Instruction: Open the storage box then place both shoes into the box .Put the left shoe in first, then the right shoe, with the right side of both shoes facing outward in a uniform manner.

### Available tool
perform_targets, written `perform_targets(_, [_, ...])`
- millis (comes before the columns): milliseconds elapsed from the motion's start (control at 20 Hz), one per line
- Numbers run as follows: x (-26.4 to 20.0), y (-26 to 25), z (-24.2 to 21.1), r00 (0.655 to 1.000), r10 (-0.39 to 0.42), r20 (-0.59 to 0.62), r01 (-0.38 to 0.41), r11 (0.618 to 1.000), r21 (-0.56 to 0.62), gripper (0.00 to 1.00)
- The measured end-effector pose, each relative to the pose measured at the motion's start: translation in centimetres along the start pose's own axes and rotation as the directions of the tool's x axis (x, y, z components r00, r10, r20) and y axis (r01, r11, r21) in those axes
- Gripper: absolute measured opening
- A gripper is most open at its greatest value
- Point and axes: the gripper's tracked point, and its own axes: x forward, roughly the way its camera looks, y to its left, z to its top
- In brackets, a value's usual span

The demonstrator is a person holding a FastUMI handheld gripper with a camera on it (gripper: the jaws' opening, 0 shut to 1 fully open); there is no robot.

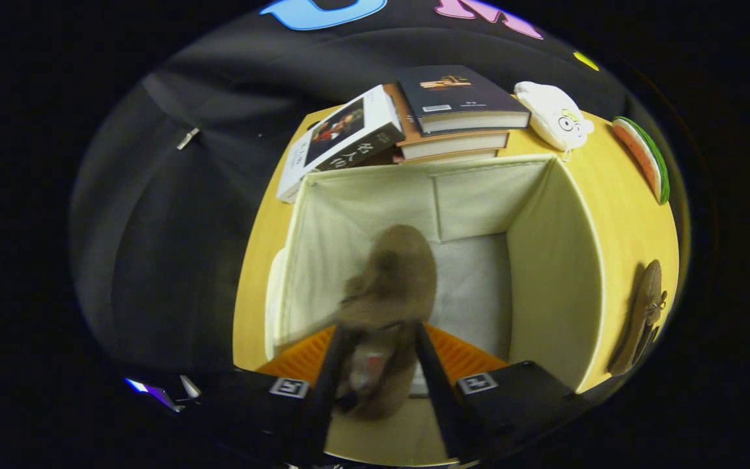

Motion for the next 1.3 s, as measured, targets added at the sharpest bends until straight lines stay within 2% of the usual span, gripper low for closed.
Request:
perform_targets(50, [-0.2, -0.1, 0.2, 1.0, -0.005, 0.01, 0.006, 1.0, -0.02, 0.93])
perform_targets(150, [-0.9, 0.2, 0.4, 0.999, 0.017, 0.032, -0.016, 0.999, -0.037, 0.99])
perform_targets(450, [-6.4, 1.1, 2.6, 0.983, 0.105, 0.152, -0.097, 0.993, -0.062, 0.98])
perform_targets(750, [-14.0, -3.0, 6.5, 0.941, 0.097, 0.325, -0.075, 0.994, -0.079, 0.98])
perform_targets(1000, [-18.7, -11.3, 7.6, 0.92, 0.019, 0.393, 0.011, 0.997, -0.075, 0.98])
perform_targets(1300, [-22.4, -24.2, 6.0, 0.904, -0.113, 0.411, 0.156, 0.985, -0.074, 0.98])
